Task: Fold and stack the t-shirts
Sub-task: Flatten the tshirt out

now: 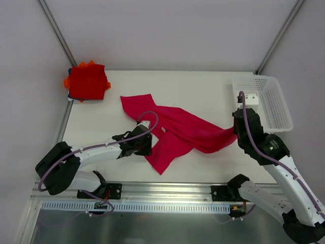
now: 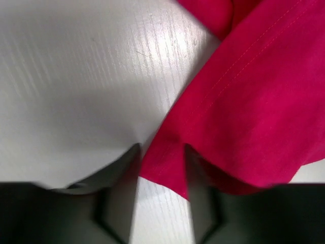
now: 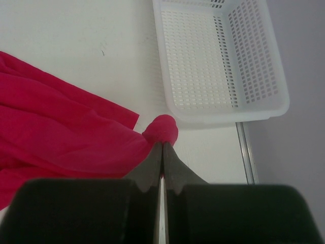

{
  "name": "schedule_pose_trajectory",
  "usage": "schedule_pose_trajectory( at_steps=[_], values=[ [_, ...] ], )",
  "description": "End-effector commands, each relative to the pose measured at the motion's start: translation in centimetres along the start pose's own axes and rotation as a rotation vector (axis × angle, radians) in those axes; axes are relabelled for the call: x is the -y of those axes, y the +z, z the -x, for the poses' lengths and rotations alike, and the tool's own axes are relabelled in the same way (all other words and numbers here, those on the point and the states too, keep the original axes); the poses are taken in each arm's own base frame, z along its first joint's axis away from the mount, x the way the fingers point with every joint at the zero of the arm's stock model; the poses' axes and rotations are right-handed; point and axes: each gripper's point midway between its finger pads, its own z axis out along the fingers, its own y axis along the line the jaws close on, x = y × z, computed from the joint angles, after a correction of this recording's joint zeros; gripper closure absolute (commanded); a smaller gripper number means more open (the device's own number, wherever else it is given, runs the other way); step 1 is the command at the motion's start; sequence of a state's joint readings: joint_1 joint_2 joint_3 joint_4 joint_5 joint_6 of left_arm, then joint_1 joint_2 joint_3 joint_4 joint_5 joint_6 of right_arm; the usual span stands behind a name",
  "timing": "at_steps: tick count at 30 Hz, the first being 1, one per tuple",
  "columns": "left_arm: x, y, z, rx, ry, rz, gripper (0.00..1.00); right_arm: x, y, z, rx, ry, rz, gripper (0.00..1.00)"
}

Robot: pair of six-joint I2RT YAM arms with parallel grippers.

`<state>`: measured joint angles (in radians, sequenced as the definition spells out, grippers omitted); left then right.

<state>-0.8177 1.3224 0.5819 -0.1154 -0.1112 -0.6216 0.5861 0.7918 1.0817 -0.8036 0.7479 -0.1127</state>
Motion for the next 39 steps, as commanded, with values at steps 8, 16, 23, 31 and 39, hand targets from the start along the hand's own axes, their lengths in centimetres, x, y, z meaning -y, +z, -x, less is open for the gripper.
schedule_pose_trajectory(
  at_steps=[8,16,23,31,39],
  values=[
    [0.3,0.1,-0.3,-0.008,0.004,-0.018,1.00,-0.1,0.9,-0.1,-0.003,0.011,-0.032,1.00],
    [0.8,-2.0,0.7,0.052,0.008,-0.069,1.00,-0.2,0.9,-0.1,-0.005,0.011,-0.033,1.00],
    [2.0,-6.7,3.6,0.129,0.039,-0.111,1.00,-0.3,0.9,0.1,-0.002,0.016,-0.024,1.00],
    [4.9,-22.2,9.7,0.341,0.221,-0.283,1.00,-0.8,-2.6,3.1,0.181,0.169,0.176,1.00],
    [4.7,-35.9,12.8,0.537,0.369,-0.345,1.00,1.1,-12.5,7.7,0.599,0.328,0.518,1.00]
  ],
)
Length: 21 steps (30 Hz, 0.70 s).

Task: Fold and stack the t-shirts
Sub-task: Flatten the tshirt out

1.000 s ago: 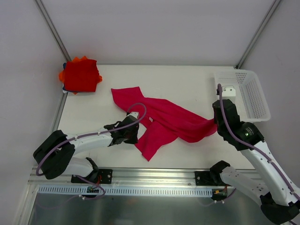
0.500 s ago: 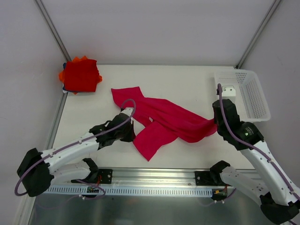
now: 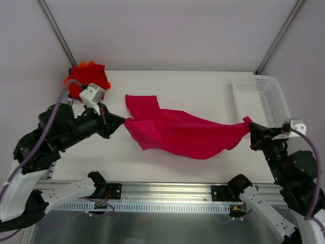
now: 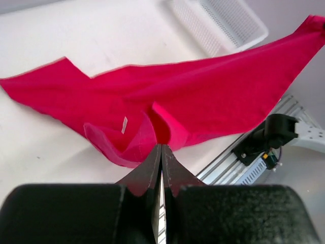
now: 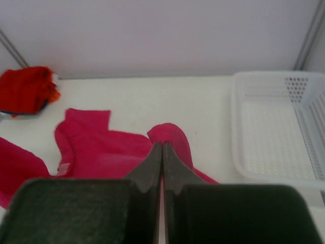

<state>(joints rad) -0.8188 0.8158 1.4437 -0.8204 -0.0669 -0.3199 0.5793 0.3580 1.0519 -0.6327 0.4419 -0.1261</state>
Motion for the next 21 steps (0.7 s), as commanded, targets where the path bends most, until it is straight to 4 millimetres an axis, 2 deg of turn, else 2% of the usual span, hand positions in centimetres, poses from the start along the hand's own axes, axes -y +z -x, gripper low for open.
schedule_pose_trajectory(
  at_steps=[1,3,5,6,7,8,9,10,11,12,13,14,16,18,19,20,21],
  values=[
    [0.9,-5.3,1.8,0.019,0.146,-0.075,1.00,-3.3,-2.4,4.5,0.188,0.017,0.239,0.99],
    [3.1,-8.0,3.6,0.093,0.211,-0.203,1.00,-3.8,-4.5,6.2,0.279,0.032,0.311,0.99],
    [4.5,-9.8,4.5,0.137,0.254,-0.284,1.00,-4.4,-7.0,8.2,0.356,0.040,0.393,0.99],
    [5.8,-11.5,5.3,0.178,0.290,-0.364,1.00,-4.5,-7.8,9.0,0.382,0.045,0.414,0.99],
    [6.3,-12.3,5.8,0.201,0.306,-0.389,1.00,-4.8,-9.3,10.4,0.424,0.050,0.456,0.99],
    [6.7,-12.9,6.5,0.225,0.314,-0.408,1.00,-4.9,-9.8,11.1,0.437,0.053,0.469,1.00],
    [7.2,-14.4,7.8,0.280,0.327,-0.422,1.00,-5.5,-10.7,11.8,0.449,0.046,0.518,0.99],
    [7.5,-14.9,8.4,0.299,0.337,-0.436,1.00,-6.0,-12.3,13.1,0.482,0.040,0.571,1.00],
    [7.8,-15.0,9.1,0.311,0.344,-0.442,1.00,-6.4,-12.8,13.5,0.478,0.035,0.592,0.99],
    [8.2,-16.1,10.0,0.348,0.349,-0.458,1.00,-7.2,-13.1,13.8,0.464,0.025,0.634,1.00],
    [8.6,-15.6,10.4,0.341,0.352,-0.467,1.00,-7.3,-14.0,14.8,0.484,0.029,0.649,0.99],
    [8.9,-16.0,10.7,0.349,0.352,-0.482,1.00,-7.4,-14.3,15.2,0.492,0.035,0.650,1.00],
    [9.4,-15.2,10.5,0.320,0.345,-0.505,1.00,-7.7,-14.7,15.7,0.505,0.032,0.655,0.99],
    [9.2,-12.9,9.0,0.247,0.323,-0.499,1.00,-7.6,-14.8,15.7,0.512,0.025,0.631,0.99],
    [8.9,-12.5,8.4,0.236,0.314,-0.493,1.00,-7.5,-14.8,15.5,0.504,0.021,0.621,1.00],
    [8.3,-9.3,6.3,0.155,0.285,-0.468,0.98,-7.4,-14.5,15.2,0.496,0.016,0.605,0.99],
    [7.8,-7.6,4.8,0.107,0.267,-0.450,0.88,-7.3,-14.4,15.0,0.493,0.017,0.592,1.00]
  ],
)
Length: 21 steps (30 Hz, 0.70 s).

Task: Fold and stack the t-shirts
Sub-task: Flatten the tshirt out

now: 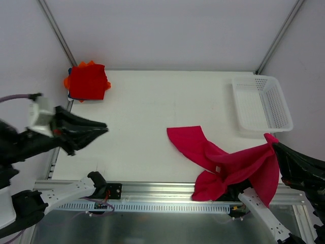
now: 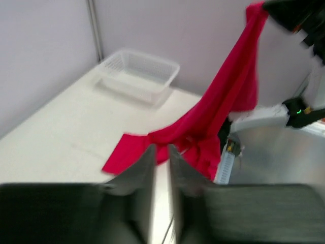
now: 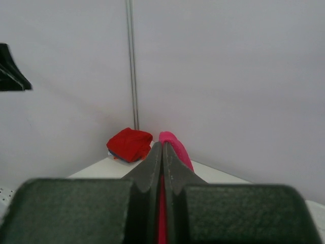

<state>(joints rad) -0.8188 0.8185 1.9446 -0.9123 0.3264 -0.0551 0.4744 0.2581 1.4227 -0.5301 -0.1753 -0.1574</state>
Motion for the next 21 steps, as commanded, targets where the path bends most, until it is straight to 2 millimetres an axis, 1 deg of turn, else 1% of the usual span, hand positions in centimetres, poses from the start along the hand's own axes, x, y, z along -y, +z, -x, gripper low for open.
schedule_pose_trajectory(
  at_steps=[1,2,3,4,5,6,7,8,9,10,11,12,13,14,15,16,17,18,19,20,21],
  values=[
    [-1.8,4.8,-8.2,-0.222,-0.110,0.003,0.70,-0.3,1.2,-0.7,-0.022,0.002,0.014,0.99],
    [-2.7,6.3,-13.8,-0.352,-0.190,0.023,0.49,-0.1,1.3,-1.4,-0.037,0.004,0.003,0.99],
    [-3.2,7.6,-16.0,-0.380,-0.227,0.032,0.21,0.2,1.2,-1.7,-0.040,0.008,-0.013,1.00],
    [-3.5,8.5,-18.6,-0.427,-0.271,0.042,0.18,0.3,1.1,-2.1,-0.045,0.010,-0.020,0.99],
    [-3.4,9.0,-24.3,-0.544,-0.381,0.047,0.16,0.4,1.1,-2.4,-0.054,0.013,-0.024,0.99],
    [-3.1,9.5,-26.9,-0.582,-0.437,0.036,0.14,0.6,1.2,-3.2,-0.071,0.018,-0.034,1.00],
    [-3.0,11.6,-27.3,-0.506,-0.449,-0.004,0.14,0.7,1.2,-3.5,-0.080,0.022,-0.037,1.00],
    [-1.7,11.6,-31.8,-0.579,-0.542,-0.033,0.13,0.8,1.2,-3.9,-0.090,0.023,-0.041,0.99],
    [-1.2,12.1,-33.1,-0.579,-0.569,-0.051,0.13,1.0,1.3,-4.5,-0.105,0.025,-0.052,1.00],
    [-0.6,13.6,-33.8,-0.550,-0.573,-0.086,0.13,1.2,1.3,-4.9,-0.117,0.028,-0.057,1.00],
    [1.3,13.5,-35.6,-0.597,-0.588,-0.129,0.13,1.3,1.3,-5.2,-0.125,0.027,-0.064,0.99],
    [1.9,14.0,-36.5,-0.611,-0.574,-0.130,0.13,1.5,1.4,-5.5,-0.133,0.026,-0.072,1.00],
    [2.7,14.9,-37.6,-0.635,-0.567,-0.148,0.13,1.6,1.3,-6.1,-0.151,0.023,-0.078,1.00],
    [5.1,14.9,-38.3,-0.673,-0.546,-0.212,0.13,1.8,1.4,-6.4,-0.161,0.020,-0.084,0.99],
    [6.1,15.7,-39.8,-0.711,-0.531,-0.221,0.13,2.0,1.3,-6.8,-0.175,0.015,-0.096,1.00],
    [7.1,16.7,-39.3,-0.702,-0.502,-0.244,0.14,2.3,1.4,-7.4,-0.189,0.013,-0.104,1.00],
    [8.0,17.1,-39.8,-0.716,-0.484,-0.251,0.14,2.5,1.4,-7.7,-0.196,0.011,-0.112,1.00],
    [9.7,17.3,-40.2,-0.740,-0.468,-0.288,0.14,2.8,1.4,-7.9,-0.201,0.007,-0.128,1.00],
    [10.5,17.6,-41.7,-0.785,-0.465,-0.294,0.15,3.0,1.4,-8.7,-0.218,0.008,-0.133,1.00],
    [11.3,18.7,-41.0,-0.759,-0.460,-0.317,0.15,3.1,1.4,-8.9,-0.224,0.007,-0.139,1.00],
    [12.4,18.9,-42.2,-0.786,-0.456,-0.338,0.15,3.3,1.4,-9.2,-0.228,0.007,-0.148,0.99]
  ],
)
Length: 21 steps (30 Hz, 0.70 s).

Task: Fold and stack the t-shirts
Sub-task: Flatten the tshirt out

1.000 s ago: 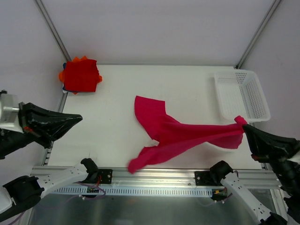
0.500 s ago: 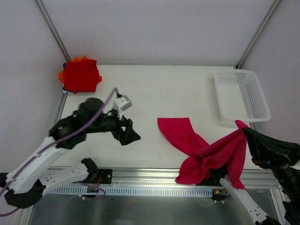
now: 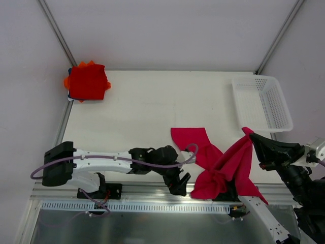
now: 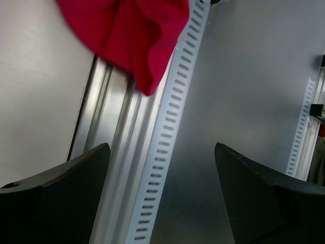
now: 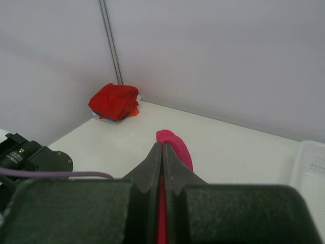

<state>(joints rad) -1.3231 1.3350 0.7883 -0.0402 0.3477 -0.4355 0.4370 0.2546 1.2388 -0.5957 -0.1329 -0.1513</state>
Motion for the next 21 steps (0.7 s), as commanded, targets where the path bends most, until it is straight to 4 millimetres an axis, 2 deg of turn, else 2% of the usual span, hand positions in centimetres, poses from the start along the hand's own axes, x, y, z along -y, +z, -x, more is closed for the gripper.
schedule_pose_trajectory(
  at_steps=[1,3,6,9,14,21],
  values=[
    [3.6,2.5,3.7,0.097,0.058,-0.092,0.16,1.0,0.2,-0.7,-0.004,-0.016,-0.047,0.99],
    [3.5,4.2,3.2,0.077,0.056,-0.097,0.16,1.2,0.2,-1.1,-0.014,-0.013,-0.056,0.99],
    [4.0,5.6,3.0,0.072,0.058,-0.118,0.18,1.5,0.0,-1.5,-0.023,-0.017,-0.071,0.99],
    [4.2,6.1,2.7,0.087,0.060,-0.142,0.18,1.6,-0.2,-1.8,-0.033,-0.018,-0.077,0.99],
    [3.0,7.1,2.0,0.072,0.052,-0.108,0.18,1.6,-0.4,-2.3,-0.039,-0.012,-0.078,1.00],
    [1.6,9.7,0.4,0.026,0.013,-0.093,0.20,1.8,-0.6,-3.0,-0.059,-0.013,-0.088,1.00]
  ],
)
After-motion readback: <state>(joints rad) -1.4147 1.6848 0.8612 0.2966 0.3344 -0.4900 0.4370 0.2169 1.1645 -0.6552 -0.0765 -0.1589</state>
